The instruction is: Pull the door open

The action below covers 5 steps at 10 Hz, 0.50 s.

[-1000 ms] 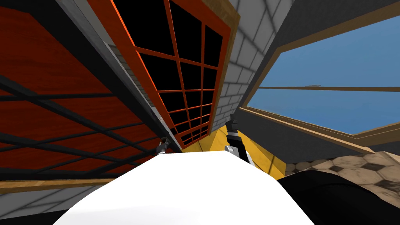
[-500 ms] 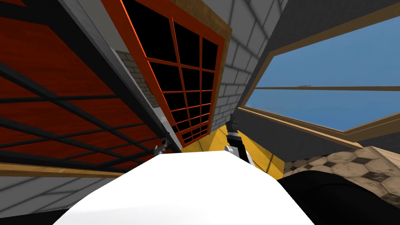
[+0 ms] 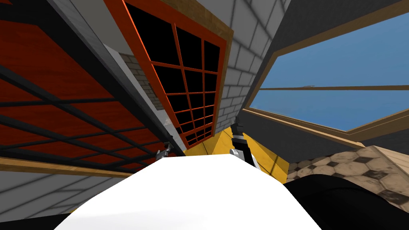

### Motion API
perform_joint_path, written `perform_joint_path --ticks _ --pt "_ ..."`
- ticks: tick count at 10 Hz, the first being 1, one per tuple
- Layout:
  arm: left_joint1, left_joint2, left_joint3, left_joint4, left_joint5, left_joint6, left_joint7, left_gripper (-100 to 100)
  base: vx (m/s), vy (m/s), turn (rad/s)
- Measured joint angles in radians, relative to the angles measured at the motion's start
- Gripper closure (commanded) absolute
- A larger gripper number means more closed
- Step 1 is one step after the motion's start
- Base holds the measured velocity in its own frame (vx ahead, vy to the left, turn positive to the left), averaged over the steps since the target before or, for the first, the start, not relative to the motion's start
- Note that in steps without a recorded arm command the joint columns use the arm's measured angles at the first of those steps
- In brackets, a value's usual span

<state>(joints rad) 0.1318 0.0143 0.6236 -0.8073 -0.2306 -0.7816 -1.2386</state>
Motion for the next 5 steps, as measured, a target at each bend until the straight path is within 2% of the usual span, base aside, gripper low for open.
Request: perform_joint_path --ticks 1,2,3,5 --pt "-0.010 0.018 0.005 0.048 0.005 -0.028 0.004 100 -0.005 -0.011 0.013" --pt "0.016 0.003 0.000 0.007 0.001 -0.016 0.010 100 0.004 -0.003 0.034" --pt "0.021 -0.003 -0.003 -0.010 -0.001 -0.001 0.012 100 -0.081 -0.012 -0.030" --pt "0.026 0.011 -0.001 0.012 0.011 -0.023 0.040 100 -0.074 -0.025 0.019"
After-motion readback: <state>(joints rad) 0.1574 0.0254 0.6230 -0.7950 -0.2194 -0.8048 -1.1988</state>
